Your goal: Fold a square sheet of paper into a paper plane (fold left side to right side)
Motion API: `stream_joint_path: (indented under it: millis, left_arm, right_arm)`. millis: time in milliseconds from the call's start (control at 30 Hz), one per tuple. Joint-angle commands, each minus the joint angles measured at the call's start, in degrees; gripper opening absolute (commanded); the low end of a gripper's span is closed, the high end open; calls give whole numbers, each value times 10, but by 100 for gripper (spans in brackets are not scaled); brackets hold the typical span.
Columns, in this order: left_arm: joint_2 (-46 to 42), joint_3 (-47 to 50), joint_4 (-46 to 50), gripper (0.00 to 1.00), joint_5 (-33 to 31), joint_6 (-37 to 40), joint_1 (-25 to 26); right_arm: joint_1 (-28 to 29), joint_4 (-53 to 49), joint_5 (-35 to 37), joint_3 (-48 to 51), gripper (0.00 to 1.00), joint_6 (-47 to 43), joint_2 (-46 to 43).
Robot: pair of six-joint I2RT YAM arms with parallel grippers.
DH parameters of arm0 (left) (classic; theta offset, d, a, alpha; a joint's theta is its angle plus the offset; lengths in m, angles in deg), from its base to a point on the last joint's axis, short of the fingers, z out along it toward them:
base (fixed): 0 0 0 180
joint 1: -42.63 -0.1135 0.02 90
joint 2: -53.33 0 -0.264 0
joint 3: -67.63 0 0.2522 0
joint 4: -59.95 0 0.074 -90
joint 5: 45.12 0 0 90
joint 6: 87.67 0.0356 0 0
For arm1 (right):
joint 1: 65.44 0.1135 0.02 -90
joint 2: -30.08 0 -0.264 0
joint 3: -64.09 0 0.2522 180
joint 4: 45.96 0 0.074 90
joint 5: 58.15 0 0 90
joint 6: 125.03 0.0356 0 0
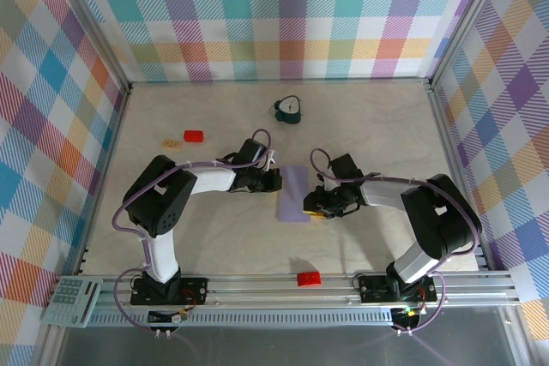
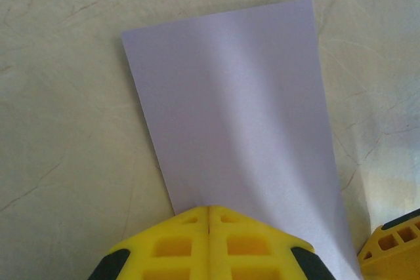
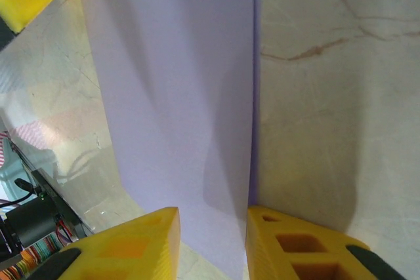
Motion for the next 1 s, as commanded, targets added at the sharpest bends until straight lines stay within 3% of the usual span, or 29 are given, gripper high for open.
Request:
stream_joint_path:
  millis: [0,800,967]
  left_arm:
    - [3,19,48,0,-13,-6,8]
    - [1,17,47,0,-12,-5,11]
    - [2,16,46,0,-11,-4,11]
  right_arm:
    - [2,27,-10,5,30,11,0]
    - [-58,35,-40,-108,22,-24,111]
    - [-61,33,-37,-106,15,-25,115]
